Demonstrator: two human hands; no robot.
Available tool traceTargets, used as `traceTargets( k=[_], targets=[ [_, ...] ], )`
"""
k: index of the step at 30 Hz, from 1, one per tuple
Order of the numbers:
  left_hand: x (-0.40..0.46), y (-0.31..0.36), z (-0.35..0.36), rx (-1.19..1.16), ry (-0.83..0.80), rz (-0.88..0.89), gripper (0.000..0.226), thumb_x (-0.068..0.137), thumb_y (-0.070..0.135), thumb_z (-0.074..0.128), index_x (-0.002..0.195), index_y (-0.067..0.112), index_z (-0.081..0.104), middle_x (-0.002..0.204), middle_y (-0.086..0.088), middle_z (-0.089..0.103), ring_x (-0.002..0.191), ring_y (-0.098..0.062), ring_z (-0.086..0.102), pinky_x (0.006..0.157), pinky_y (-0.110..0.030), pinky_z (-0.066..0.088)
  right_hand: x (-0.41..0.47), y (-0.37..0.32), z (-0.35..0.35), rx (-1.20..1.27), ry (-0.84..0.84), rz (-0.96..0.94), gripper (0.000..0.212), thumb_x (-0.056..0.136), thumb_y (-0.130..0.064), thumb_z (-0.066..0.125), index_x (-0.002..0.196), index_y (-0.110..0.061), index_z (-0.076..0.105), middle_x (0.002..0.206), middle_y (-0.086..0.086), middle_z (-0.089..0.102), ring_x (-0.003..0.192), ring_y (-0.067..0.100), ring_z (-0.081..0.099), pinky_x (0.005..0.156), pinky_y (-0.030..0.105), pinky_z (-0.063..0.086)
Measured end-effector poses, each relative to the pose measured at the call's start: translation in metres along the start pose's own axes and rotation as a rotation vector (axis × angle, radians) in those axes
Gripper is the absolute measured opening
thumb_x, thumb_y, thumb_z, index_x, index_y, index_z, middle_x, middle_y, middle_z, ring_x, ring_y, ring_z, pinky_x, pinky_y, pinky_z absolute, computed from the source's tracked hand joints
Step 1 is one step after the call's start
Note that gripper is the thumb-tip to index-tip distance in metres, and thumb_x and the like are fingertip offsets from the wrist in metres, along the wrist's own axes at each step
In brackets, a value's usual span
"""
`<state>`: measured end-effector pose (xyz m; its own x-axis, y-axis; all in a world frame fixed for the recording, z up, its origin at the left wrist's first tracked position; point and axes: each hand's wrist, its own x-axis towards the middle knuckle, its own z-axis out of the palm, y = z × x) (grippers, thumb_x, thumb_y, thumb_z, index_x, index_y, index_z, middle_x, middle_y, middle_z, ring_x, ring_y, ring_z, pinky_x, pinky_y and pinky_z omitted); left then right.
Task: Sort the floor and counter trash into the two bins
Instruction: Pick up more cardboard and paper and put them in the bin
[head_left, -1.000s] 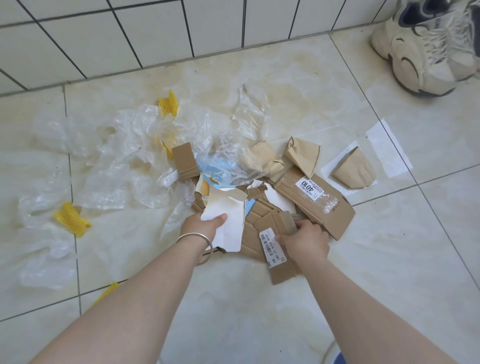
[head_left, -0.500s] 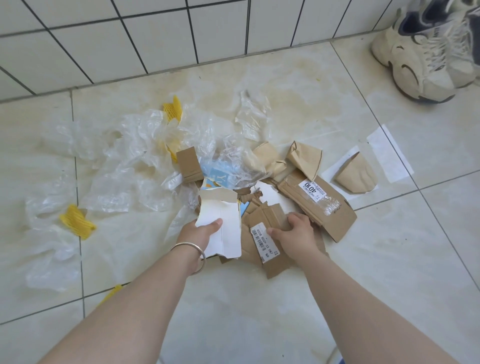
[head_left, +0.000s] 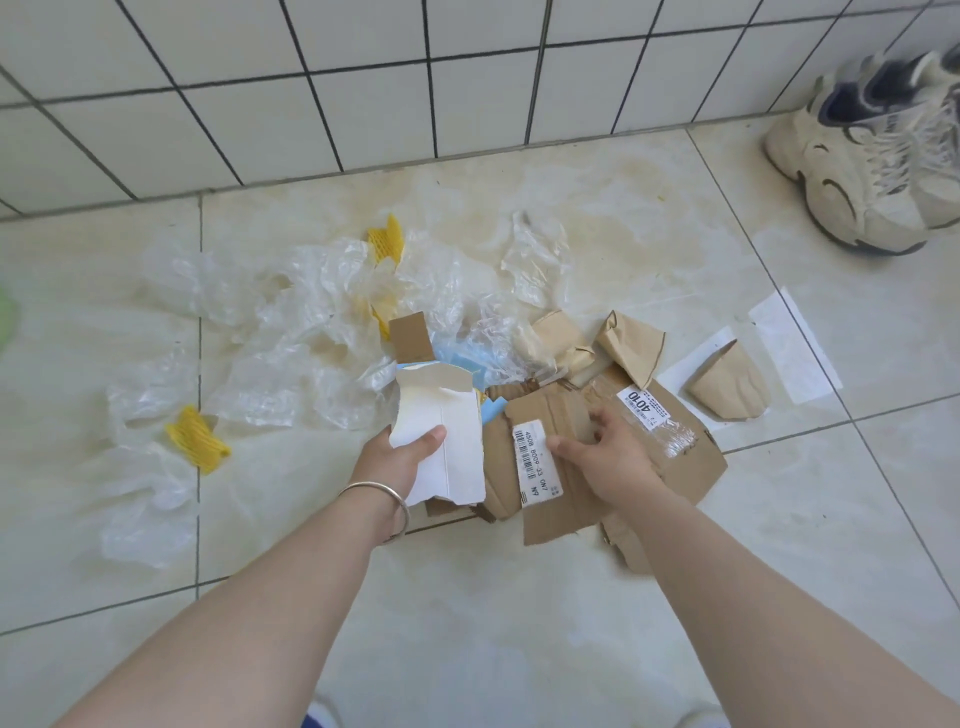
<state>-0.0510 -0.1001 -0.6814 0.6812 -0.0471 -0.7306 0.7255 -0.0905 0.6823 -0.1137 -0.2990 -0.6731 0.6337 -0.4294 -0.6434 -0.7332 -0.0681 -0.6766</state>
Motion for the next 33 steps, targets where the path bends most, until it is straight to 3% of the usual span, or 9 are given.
traceTargets(
  k=[4,7,12,16,19,23,26,30,33],
  targets=[
    [-0.019,0.034,-0.017,-0.077,0.011,0.069,0.018,0.087,0.012,0.063,0.105,0.013,0.059,0.091,-0.005,0.065,0.079,-0.024,0.061,0.063,-0.027,0.048,-0.008,-0.036,0.010,0.200,-0.005,-0.002,0.052,0.077,-0.023,0.076,0.123,-0.015,0.055,0.112,0.004,0.067,0.095,0.023,0.064,0.069,0.029,0.050],
    [-0.042,0.066,-0.043,-0.139,0.073,0.147,0.013,0.087,0.011,0.063,0.100,0.013,0.058,0.080,0.001,0.063,0.067,-0.014,0.059,0.051,-0.023,0.048,-0.030,-0.079,0.024,0.317,-0.091,0.010,0.033,0.077,-0.021,0.076,0.107,-0.011,0.066,0.103,0.009,0.071,0.092,0.028,0.068,0.081,0.043,0.056],
    [-0.095,0.104,-0.100,-0.249,0.135,0.261,0.015,0.087,0.009,0.063,0.101,0.012,0.060,0.082,-0.001,0.064,0.067,-0.014,0.059,0.052,-0.024,0.049,-0.094,-0.142,0.056,0.384,-0.227,-0.074,0.006,0.083,-0.011,0.068,0.085,-0.013,0.063,0.085,0.009,0.069,0.074,0.026,0.066,0.068,0.042,0.056],
    [-0.150,0.121,-0.156,-0.288,0.203,0.331,0.006,0.085,0.014,0.066,0.090,0.015,0.063,0.092,-0.006,0.067,0.078,-0.024,0.063,0.075,-0.035,0.054,-0.161,-0.173,0.091,0.358,-0.243,-0.149,0.027,0.082,-0.016,0.070,0.106,-0.008,0.062,0.091,0.009,0.070,0.085,0.029,0.067,0.085,0.048,0.055],
    [-0.197,0.131,-0.202,-0.319,0.256,0.387,0.016,0.085,0.016,0.066,0.100,0.013,0.061,0.091,-0.005,0.066,0.076,-0.022,0.062,0.060,-0.028,0.048,-0.208,-0.193,0.119,0.367,-0.317,-0.207,0.026,0.083,-0.017,0.069,0.108,-0.012,0.062,0.095,0.009,0.071,0.087,0.029,0.067,0.082,0.049,0.055],
    [-0.257,0.129,-0.260,-0.295,0.401,0.443,0.039,0.077,0.025,0.074,0.110,0.010,0.061,0.104,-0.006,0.067,0.086,-0.024,0.064,0.067,-0.031,0.054,-0.274,-0.215,0.162,0.339,-0.430,-0.303,0.021,0.084,-0.016,0.068,0.105,-0.016,0.061,0.093,0.006,0.070,0.086,0.028,0.066,0.085,0.049,0.054],
    [-0.299,0.121,-0.297,-0.280,0.486,0.457,0.031,0.085,0.018,0.066,0.113,0.006,0.060,0.099,-0.009,0.063,0.072,-0.022,0.061,0.044,-0.022,0.051,-0.322,-0.221,0.190,0.300,-0.484,-0.358,0.024,0.083,-0.016,0.068,0.105,-0.018,0.058,0.095,0.006,0.069,0.090,0.029,0.066,0.090,0.049,0.053],
    [-0.342,0.108,-0.342,-0.238,0.628,0.474,0.033,0.086,0.026,0.064,0.111,0.004,0.061,0.098,-0.009,0.061,0.080,-0.022,0.055,0.062,-0.024,0.042,-0.376,-0.230,0.224,0.201,-0.557,-0.440,0.013,0.086,-0.019,0.065,0.091,-0.025,0.054,0.097,0.003,0.066,0.094,0.028,0.064,0.089,0.049,0.053],
    [-0.352,0.096,-0.375,-0.252,0.707,0.474,0.043,0.078,0.032,0.070,0.110,0.005,0.062,0.102,-0.010,0.066,0.086,-0.025,0.059,0.077,-0.029,0.046,-0.402,-0.232,0.256,0.138,-0.563,-0.513,0.023,0.087,-0.021,0.063,0.106,-0.024,0.050,0.107,0.005,0.063,0.099,0.028,0.063,0.084,0.043,0.053]
  ],
)
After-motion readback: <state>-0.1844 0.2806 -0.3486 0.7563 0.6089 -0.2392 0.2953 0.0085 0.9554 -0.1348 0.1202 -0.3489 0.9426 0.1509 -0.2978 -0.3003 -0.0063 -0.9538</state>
